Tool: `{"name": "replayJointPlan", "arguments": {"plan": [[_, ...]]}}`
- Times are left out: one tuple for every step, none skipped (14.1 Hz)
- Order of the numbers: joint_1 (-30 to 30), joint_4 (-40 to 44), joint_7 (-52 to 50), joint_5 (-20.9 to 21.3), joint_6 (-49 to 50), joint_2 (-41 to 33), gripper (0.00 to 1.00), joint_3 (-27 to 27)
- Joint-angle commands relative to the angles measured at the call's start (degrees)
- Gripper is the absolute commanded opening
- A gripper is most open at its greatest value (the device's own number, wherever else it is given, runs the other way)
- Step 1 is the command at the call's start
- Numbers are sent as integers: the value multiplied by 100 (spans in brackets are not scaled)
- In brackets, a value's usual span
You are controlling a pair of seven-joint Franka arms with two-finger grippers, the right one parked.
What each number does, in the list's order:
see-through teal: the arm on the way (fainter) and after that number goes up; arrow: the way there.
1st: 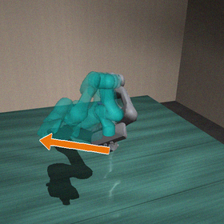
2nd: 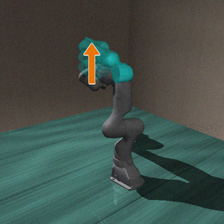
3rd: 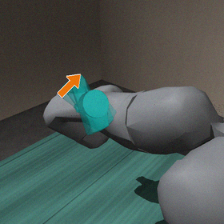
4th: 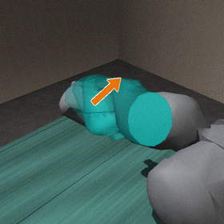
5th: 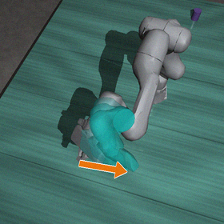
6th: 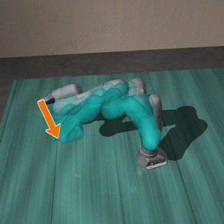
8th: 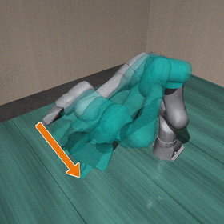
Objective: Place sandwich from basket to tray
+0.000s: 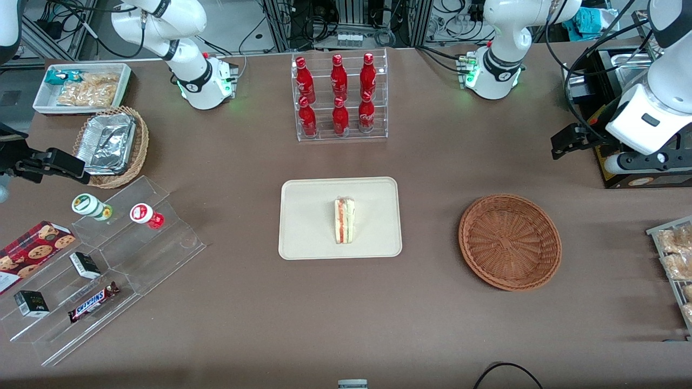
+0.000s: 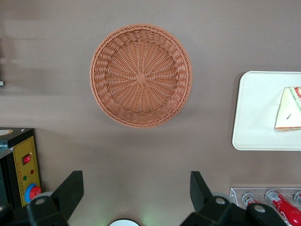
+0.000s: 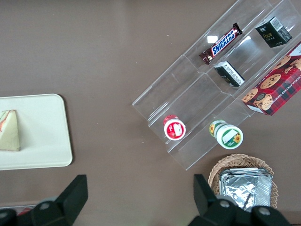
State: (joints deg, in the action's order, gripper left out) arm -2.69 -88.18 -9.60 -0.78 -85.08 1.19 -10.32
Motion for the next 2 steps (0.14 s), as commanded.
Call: {"name": "replayJointPlan", "arguments": {"plan": [[-65, -24, 90, -45, 18, -102, 100, -40], [-65, -15, 90, -45, 18, -102, 100, -40]]}}
